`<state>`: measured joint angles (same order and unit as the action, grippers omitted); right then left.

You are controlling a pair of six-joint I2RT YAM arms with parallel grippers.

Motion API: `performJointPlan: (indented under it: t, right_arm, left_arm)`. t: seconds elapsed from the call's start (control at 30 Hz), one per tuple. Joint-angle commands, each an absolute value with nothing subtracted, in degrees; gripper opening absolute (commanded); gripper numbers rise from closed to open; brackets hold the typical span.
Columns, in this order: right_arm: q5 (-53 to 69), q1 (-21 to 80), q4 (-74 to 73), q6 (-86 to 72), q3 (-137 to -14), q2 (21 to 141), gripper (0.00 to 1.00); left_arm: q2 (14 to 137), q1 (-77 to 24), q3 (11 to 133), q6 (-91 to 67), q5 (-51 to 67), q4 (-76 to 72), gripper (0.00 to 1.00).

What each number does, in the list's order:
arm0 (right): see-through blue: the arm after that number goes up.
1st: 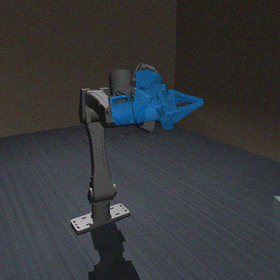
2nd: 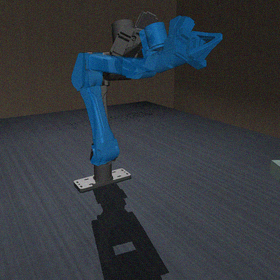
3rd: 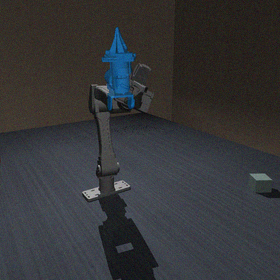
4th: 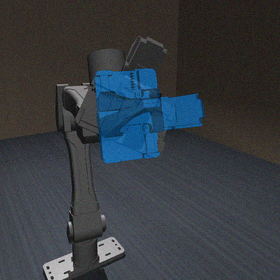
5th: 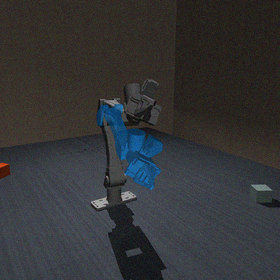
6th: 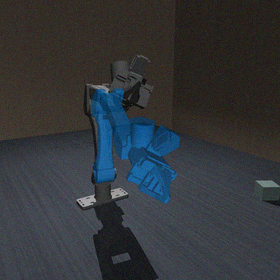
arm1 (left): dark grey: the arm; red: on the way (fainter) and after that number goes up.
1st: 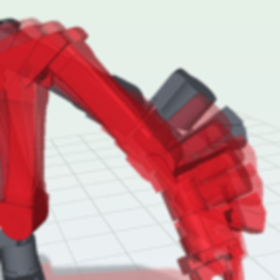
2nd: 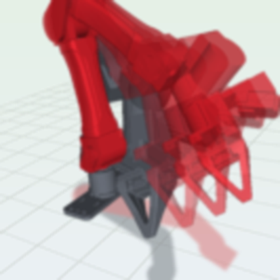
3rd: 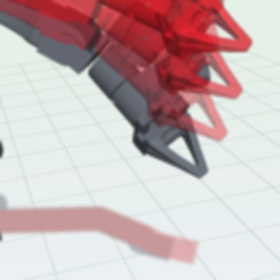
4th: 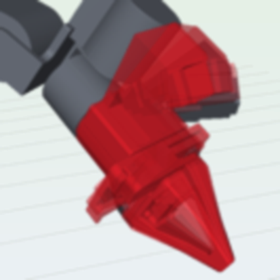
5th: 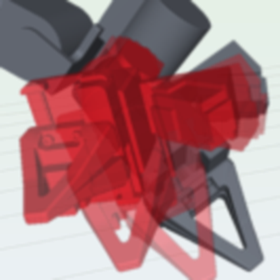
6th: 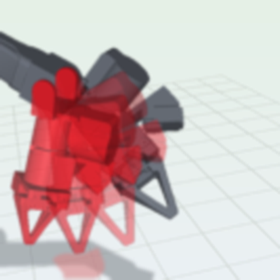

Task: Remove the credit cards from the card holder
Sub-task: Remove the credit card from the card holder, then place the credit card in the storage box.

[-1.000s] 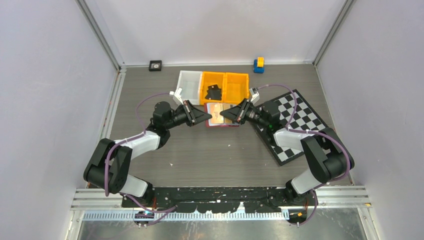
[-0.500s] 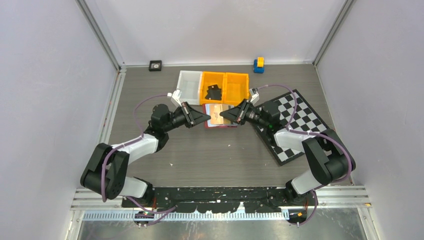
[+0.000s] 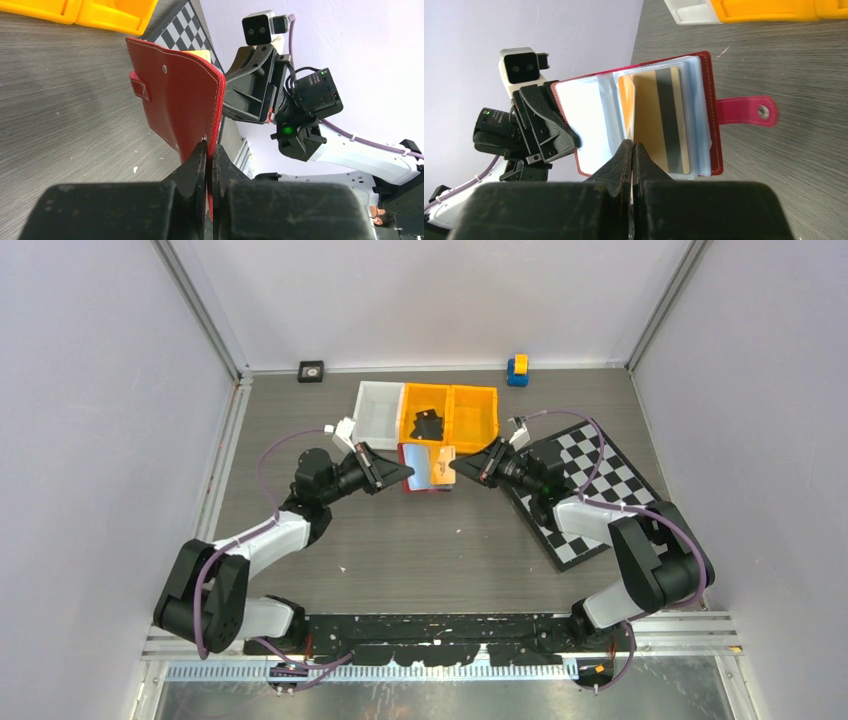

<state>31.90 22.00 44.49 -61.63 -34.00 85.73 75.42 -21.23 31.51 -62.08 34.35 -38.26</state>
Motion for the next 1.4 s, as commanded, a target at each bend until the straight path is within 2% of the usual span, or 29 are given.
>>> performJointPlan:
  t: [0.0, 0.33, 0.77, 1.03, 1.37]
  right_arm:
    - [29.7, 21.7, 42.7, -59.4, -33.8, 82.8, 0.01]
    - [27.7, 21.6, 38.7, -57.2, -34.0, 80.8, 0.00]
    - [19.5, 21.6, 25.4, -49.9, -35.4, 76.3, 0.00]
    - [17.0, 21.5, 22.5, -47.2, -36.2, 75.8, 0.00]
    - [6.7, 21.5, 13.8, -40.3, -45.0, 79.1, 0.00]
  left_arm:
    - [72.6, -20.9, 32.3, -59.2, 32.7, -36.5, 0.00]
    - [71.3, -20.8, 33.0, -57.0, 30.6, -31.0, 0.00]
    - [69.6, -20.8, 33.1, -55.1, 27.7, -26.7, 0.00]
    - [62.9, -20.8, 31.7, -50.8, 16.8, -18.9, 0.00]
    - [60.5, -20.8, 31.0, -49.8, 15.4, -18.5, 0.00]
